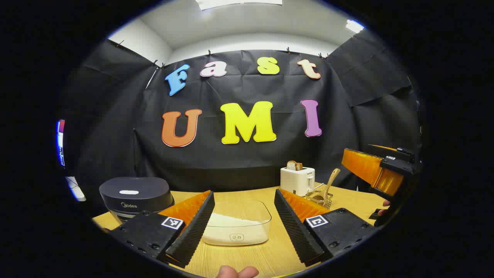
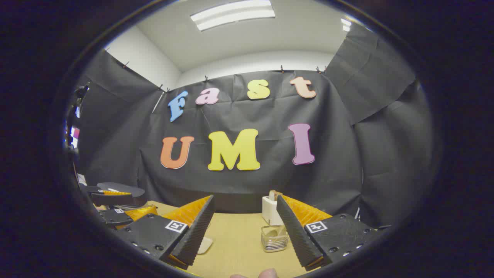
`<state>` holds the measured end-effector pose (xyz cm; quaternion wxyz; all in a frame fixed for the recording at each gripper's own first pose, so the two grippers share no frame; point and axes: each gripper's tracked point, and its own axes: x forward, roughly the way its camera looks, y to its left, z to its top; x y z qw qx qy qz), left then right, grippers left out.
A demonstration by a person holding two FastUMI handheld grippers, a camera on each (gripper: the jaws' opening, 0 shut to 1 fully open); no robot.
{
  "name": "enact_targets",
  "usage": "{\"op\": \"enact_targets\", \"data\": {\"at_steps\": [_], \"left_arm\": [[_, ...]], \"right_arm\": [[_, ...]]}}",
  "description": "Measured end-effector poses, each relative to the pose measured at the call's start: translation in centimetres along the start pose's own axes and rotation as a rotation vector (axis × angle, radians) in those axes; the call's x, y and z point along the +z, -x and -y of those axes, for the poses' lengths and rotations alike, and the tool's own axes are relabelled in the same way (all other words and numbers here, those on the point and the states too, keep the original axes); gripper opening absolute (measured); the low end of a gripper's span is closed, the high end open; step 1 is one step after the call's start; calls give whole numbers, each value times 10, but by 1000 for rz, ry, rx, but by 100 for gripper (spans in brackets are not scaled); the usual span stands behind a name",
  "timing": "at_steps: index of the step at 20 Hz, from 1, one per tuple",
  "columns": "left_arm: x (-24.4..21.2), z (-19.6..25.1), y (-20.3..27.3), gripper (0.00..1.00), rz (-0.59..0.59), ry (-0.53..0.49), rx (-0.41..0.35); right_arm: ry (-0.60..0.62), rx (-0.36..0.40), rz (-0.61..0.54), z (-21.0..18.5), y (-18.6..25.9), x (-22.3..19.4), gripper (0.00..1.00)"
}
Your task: Close the left gripper, press the button to open the rice cooker; take a wooden spoon from the chopstick holder with the right hand, scoop a spoonful of rice and pour it into the rice cooker, then put the wooden spoon back into the chopstick holder.
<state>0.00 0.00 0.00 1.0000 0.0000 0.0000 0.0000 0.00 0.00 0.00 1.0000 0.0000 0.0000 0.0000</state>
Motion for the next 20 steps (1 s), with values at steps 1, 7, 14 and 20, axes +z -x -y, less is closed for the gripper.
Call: {"op": "enact_targets", "data": {"at_steps": [1,7,14,20], "left_arm": [[0,-1,1,99,0,-6,2],[2,3,1,99,4,-5,-4],[1,10,3,99,-1,-9,-18],[2,6,3,99,-3,-2,-11]], "right_arm": [[-7,-3,-1,1,1,-1,95],[-8,-10,5,6,5,4,94],[-2,-16,15,11,9,8,94],[-6,-14,19,11,9,11,94]]}}
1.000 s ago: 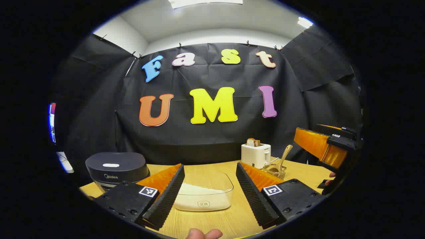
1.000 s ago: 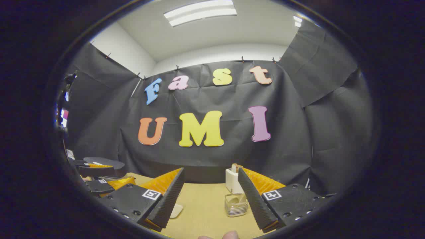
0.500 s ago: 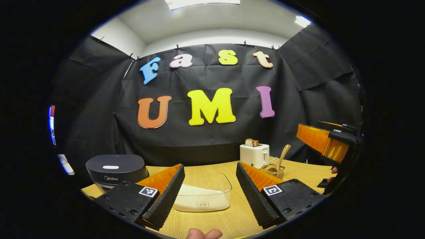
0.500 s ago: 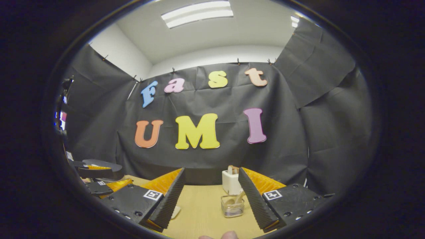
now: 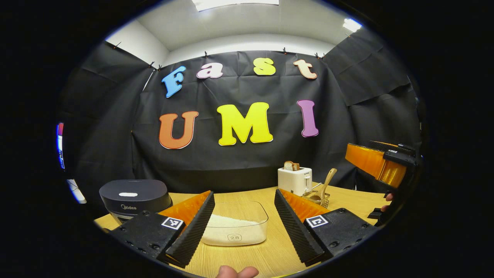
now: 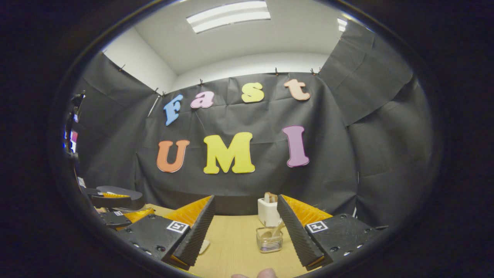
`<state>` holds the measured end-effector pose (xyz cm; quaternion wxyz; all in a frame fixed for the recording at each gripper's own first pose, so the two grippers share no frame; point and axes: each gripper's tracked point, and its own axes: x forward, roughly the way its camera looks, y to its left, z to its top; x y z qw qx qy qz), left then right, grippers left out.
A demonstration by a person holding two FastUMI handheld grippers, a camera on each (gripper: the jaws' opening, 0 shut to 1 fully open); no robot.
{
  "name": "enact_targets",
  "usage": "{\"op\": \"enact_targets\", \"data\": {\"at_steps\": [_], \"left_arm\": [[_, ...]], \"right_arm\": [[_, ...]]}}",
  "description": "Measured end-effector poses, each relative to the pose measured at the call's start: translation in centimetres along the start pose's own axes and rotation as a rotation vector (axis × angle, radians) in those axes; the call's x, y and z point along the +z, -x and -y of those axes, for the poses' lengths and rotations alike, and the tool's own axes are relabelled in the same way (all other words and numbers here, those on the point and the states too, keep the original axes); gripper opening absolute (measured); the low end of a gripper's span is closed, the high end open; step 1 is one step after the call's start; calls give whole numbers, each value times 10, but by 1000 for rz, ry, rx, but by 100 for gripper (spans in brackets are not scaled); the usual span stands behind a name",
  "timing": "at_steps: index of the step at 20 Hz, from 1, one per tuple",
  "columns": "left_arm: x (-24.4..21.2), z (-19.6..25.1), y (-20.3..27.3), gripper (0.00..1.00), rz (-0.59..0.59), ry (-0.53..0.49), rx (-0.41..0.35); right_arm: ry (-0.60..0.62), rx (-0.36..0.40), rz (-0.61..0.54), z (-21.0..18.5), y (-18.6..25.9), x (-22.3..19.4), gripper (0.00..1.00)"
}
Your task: Close the left gripper, press the button to open the rice cooker; take a wooden spoon from the chopstick holder with the right hand, scoop a spoonful of rice and pour it into the rice cooker, then put the wooden spoon back into the chopstick holder.
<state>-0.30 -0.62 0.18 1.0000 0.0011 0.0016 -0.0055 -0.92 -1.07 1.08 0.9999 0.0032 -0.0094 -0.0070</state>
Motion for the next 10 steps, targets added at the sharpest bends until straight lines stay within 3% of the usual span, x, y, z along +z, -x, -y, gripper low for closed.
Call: {"op": "enact_targets", "data": {"at_steps": [10], "left_arm": [[-4,1,-1,99,-11,-8,4]], "right_arm": [[-7,-5,-20,7,-2,-9,94]]}}
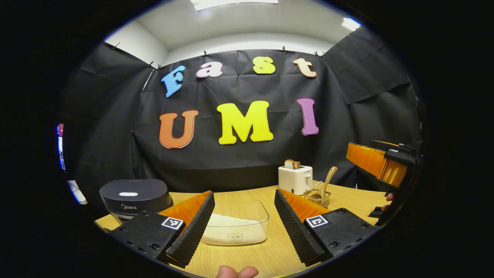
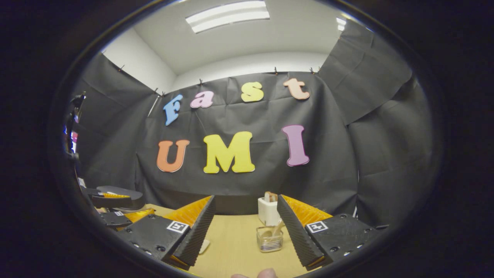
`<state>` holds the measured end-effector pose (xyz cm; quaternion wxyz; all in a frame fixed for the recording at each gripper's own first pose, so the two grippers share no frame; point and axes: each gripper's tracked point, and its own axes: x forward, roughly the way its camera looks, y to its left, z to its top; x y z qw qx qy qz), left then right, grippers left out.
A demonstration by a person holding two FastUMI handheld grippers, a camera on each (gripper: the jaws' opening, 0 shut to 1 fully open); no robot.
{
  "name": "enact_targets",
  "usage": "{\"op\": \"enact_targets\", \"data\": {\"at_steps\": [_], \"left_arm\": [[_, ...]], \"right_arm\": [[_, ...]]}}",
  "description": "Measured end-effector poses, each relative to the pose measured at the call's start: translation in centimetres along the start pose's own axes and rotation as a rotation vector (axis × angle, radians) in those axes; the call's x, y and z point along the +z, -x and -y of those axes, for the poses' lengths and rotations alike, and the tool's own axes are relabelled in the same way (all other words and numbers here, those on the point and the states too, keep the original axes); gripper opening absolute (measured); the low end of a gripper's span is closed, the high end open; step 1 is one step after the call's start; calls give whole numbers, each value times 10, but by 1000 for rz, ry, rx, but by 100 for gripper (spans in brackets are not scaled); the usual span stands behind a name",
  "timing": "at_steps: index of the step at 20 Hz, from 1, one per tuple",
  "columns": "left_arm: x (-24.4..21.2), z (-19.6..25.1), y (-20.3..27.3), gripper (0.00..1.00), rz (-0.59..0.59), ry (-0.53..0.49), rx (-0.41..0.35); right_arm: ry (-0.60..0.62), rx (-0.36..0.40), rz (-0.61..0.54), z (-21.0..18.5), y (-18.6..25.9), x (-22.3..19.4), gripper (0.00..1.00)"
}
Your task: Close the left gripper, press the button to open the rice cooker; take a wooden spoon from the chopstick holder with the right hand, scoop a spoonful of rice and pour it into the rice cooker, then put the wooden spoon back into the chopstick holder.
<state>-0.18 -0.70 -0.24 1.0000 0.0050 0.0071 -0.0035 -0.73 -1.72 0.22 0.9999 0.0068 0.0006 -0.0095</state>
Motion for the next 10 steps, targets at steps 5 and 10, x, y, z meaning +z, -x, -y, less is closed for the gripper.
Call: {"op": "enact_targets", "data": {"at_steps": [5,10], "left_arm": [[-14,-6,-7,99,-34,2,33],[-28,1,-13,99,-75,30,59]], "right_arm": [[4,-85,-56,42,-6,-19,94],[-68,-97,-138,78,-20,-50,92]]}}
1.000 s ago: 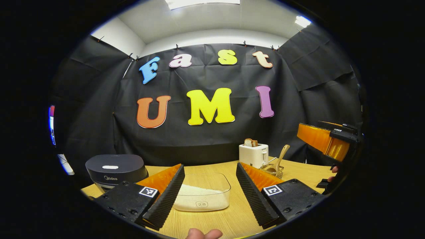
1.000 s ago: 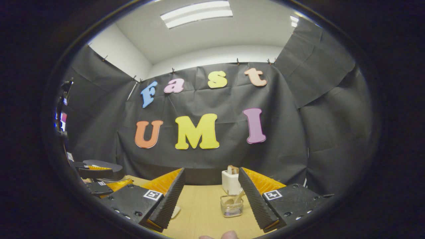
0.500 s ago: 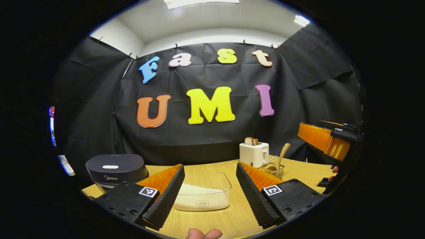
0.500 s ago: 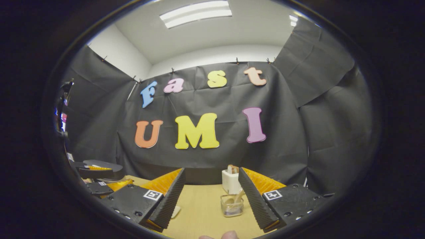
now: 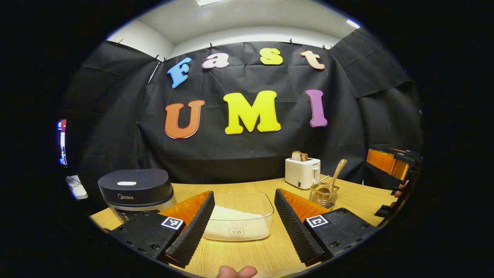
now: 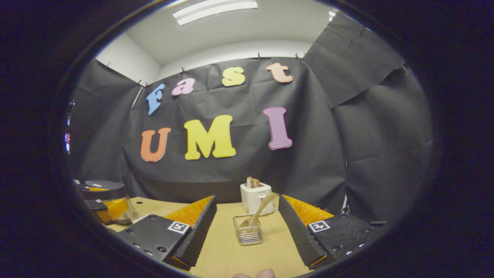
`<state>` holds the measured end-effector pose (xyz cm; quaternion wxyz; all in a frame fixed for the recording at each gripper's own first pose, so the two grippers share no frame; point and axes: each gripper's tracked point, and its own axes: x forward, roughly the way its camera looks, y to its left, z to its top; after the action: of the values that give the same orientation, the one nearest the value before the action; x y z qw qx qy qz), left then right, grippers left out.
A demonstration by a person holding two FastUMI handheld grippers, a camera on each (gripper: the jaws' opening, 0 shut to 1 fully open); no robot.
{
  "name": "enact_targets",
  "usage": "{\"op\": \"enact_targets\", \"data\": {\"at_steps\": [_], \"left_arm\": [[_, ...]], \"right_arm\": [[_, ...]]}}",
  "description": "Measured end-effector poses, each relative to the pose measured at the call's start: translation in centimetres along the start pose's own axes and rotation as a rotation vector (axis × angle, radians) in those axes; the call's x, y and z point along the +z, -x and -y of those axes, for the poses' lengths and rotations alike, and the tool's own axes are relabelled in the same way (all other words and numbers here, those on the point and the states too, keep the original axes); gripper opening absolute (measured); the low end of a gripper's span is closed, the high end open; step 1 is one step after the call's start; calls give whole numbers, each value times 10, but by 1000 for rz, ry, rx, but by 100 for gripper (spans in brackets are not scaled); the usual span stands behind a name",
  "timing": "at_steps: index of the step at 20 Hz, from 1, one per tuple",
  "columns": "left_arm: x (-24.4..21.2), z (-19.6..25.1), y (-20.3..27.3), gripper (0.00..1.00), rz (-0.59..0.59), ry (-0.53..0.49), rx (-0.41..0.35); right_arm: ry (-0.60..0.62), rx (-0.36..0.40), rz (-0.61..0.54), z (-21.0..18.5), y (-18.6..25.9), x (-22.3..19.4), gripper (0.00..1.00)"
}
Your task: Close the left gripper, press the button to open the rice cooker; take a wooden spoon from the chopstick holder with the right hand, scoop a spoonful of rice and pour it into the rice cooker, then put the wooden spoon back into the chopstick holder.
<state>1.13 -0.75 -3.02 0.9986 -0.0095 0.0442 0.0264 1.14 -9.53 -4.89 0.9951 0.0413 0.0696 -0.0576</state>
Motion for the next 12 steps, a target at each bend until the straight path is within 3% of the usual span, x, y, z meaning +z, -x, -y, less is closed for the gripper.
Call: {"op": "enact_targets", "data": {"at_steps": [6,8,12], "left_arm": [[14,-19,1,99,29,20,71],[19,-50,0,99,4,36,107],[37,-147,7,99,-73,46,253]], "right_arm": [[-79,18,-121,20,-25,-33,95],[-76,39,-119,17,-28,-34,92],[-59,72,-85,16,-32,-31,95]]}}
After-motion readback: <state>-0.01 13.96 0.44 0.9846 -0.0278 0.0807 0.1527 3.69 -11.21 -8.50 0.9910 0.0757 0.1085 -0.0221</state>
